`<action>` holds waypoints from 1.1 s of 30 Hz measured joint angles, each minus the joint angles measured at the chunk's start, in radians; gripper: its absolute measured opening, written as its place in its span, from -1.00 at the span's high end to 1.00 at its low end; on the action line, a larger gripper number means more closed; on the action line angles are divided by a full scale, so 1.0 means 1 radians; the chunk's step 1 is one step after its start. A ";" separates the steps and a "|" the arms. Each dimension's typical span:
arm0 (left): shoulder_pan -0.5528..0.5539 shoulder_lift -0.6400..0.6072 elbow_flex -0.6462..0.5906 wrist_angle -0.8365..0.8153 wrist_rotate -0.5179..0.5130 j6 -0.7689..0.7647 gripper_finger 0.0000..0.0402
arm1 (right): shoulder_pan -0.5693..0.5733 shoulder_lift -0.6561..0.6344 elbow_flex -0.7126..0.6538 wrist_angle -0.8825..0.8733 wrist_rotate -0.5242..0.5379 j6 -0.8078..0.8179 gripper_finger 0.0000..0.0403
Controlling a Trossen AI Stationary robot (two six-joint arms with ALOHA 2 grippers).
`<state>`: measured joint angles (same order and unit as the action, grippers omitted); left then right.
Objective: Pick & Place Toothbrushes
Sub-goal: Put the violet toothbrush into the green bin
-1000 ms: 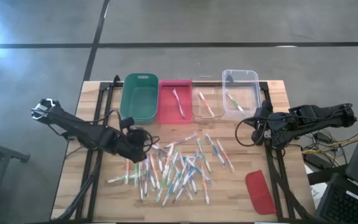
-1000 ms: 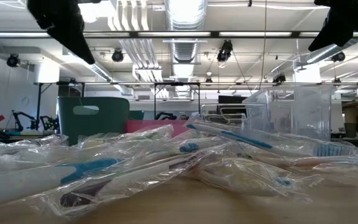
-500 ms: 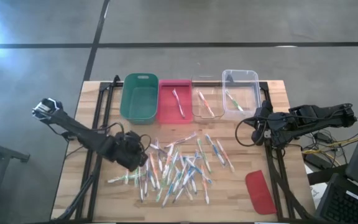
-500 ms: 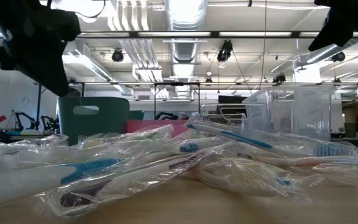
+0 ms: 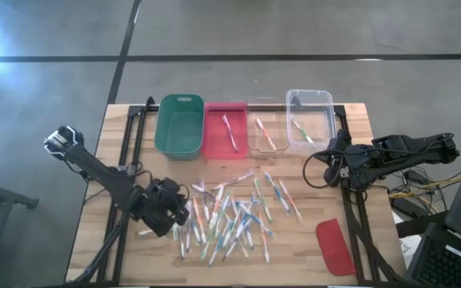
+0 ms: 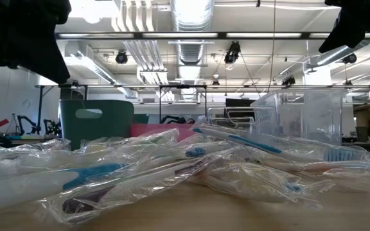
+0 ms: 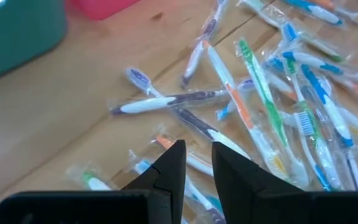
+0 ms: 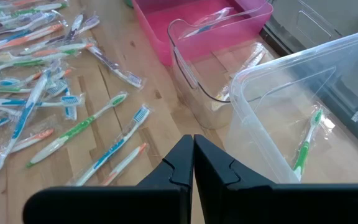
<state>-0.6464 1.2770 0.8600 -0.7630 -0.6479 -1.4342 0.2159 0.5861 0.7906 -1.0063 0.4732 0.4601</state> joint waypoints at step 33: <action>0.098 0.341 0.318 -0.215 0.071 0.093 0.59 | 0.000 0.000 0.000 0.000 0.000 0.000 0.96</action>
<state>-0.5482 1.6180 1.1781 -0.9783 -0.5768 -1.3414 0.2159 0.5861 0.7906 -1.0061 0.4732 0.4601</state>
